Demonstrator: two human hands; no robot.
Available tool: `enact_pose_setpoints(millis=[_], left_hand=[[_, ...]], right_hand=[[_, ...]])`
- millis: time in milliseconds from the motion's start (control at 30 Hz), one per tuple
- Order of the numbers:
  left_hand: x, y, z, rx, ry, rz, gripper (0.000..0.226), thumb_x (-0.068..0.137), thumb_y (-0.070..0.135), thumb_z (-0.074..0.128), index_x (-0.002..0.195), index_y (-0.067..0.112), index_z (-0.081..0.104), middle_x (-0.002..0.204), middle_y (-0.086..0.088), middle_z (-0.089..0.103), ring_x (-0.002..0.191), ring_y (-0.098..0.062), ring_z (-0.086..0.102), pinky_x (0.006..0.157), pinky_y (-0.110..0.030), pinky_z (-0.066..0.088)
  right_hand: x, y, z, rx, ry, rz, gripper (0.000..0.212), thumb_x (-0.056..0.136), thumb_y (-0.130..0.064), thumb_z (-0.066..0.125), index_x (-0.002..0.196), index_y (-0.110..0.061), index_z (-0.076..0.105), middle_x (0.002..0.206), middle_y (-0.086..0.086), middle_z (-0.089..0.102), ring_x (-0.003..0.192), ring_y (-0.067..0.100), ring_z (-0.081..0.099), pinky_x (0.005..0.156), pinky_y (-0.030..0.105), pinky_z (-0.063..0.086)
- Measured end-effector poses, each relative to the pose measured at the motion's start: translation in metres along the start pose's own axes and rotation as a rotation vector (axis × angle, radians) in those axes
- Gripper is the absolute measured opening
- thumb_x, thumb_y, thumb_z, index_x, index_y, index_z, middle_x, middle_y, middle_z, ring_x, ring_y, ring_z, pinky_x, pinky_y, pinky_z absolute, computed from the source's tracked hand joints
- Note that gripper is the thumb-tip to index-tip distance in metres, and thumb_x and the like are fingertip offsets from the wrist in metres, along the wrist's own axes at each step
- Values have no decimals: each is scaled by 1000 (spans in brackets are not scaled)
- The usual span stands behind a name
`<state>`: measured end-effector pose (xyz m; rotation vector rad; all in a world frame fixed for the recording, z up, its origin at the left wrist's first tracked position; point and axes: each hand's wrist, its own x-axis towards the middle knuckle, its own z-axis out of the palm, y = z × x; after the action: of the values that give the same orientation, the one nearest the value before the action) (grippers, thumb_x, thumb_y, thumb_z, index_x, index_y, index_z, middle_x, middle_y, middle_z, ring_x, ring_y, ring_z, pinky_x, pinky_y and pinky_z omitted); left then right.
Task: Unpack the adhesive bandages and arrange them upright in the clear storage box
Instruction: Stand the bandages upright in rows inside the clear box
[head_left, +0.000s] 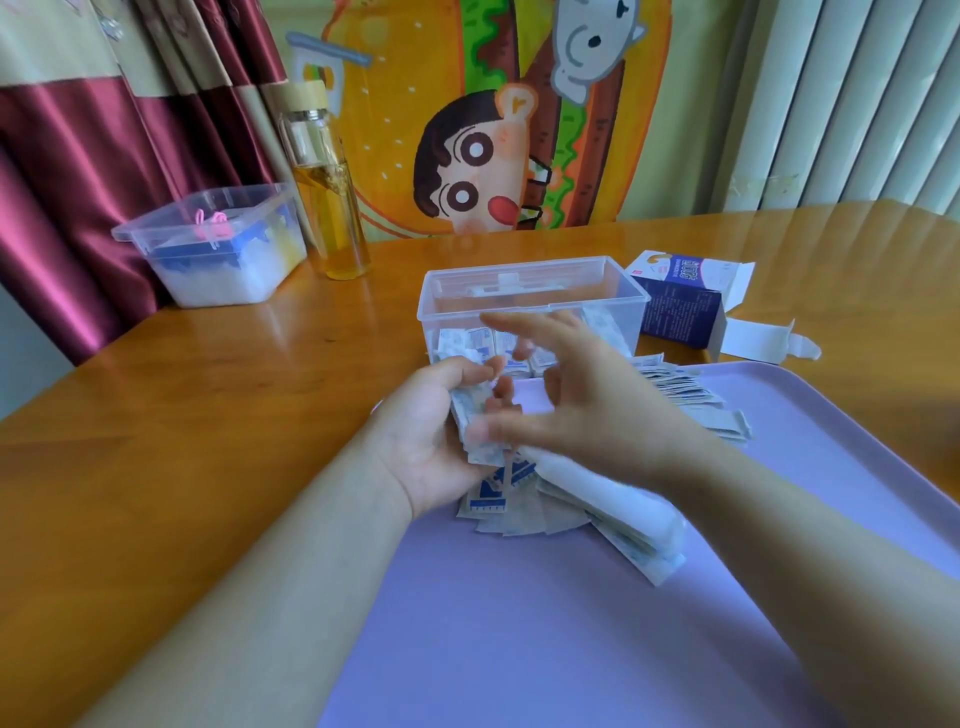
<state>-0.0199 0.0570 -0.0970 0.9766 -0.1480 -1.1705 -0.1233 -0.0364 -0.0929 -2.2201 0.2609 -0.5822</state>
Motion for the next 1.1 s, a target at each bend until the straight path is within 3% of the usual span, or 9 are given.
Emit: enact_pose_setpoints(millis=[67,167,333,533,633,733,900,1033,1100], left_hand=[[-1,-2,1,95,-52,-24,16,89,13,45,83,10,60,66,-3,54,56,-13,52,52,-20,49],[-1,-4,0,227,-79,-3,15,91,13,46,86,8,59,69,-5,55,61,-15,51,49,-22,51],[-3,-4,-2,430,-143,35,11,89,7,51,89,10,62,70,-4,55,54,-15,51,54,-28,43],[-6,-2,1,382,-117,63,18,95,10,48,80,14,58,59,2,48,43,-7,37,46,-20,35],[-7,-2,3,321,-92,78,20,94,6,45,79,10,58,62,-1,48,43,-7,38,42,-15,37],[-7,-3,3,317,-123,45,21,94,5,41,80,8,57,63,-4,51,45,-10,47,45,-19,45],[-8,-1,0,430,-192,11,14,91,6,48,93,9,62,83,-9,57,63,-17,56,52,-23,46],[-9,-1,-1,527,-186,25,23,92,4,44,85,15,63,70,0,56,55,-11,48,52,-22,35],[-10,1,-1,510,-188,21,24,93,5,45,92,16,66,69,0,54,57,-11,42,49,-21,35]], right_hand=[[-3,-1,5,-115,-88,-34,102,56,-39,87,141,-40,31,119,-15,40,91,-12,50,75,3,40],[-5,1,4,-238,-116,-71,115,54,-42,87,146,-42,17,123,-21,34,104,3,48,80,8,42],[-5,1,-2,-129,-55,-75,105,63,-35,84,144,-45,19,128,-20,39,87,7,55,74,8,41],[-5,1,-4,-152,-62,-98,93,57,-40,86,137,-38,38,120,-12,45,85,-12,45,72,5,35],[-9,-4,-1,-264,-124,-109,110,51,-49,86,142,-42,24,128,-18,37,98,-5,46,83,11,39],[-9,-4,5,-341,-140,-119,105,53,-51,84,141,-41,27,124,-17,37,92,2,52,84,20,45],[-7,2,2,-251,-82,-88,85,58,-41,85,130,-40,41,114,-15,41,79,-6,50,73,6,41],[-7,-1,2,-189,-82,-102,87,56,-36,87,130,-37,43,113,-13,42,74,-2,50,69,3,40],[-8,-4,0,-61,-80,-63,84,61,-30,86,132,-35,43,107,-14,45,68,-8,50,65,3,39]])
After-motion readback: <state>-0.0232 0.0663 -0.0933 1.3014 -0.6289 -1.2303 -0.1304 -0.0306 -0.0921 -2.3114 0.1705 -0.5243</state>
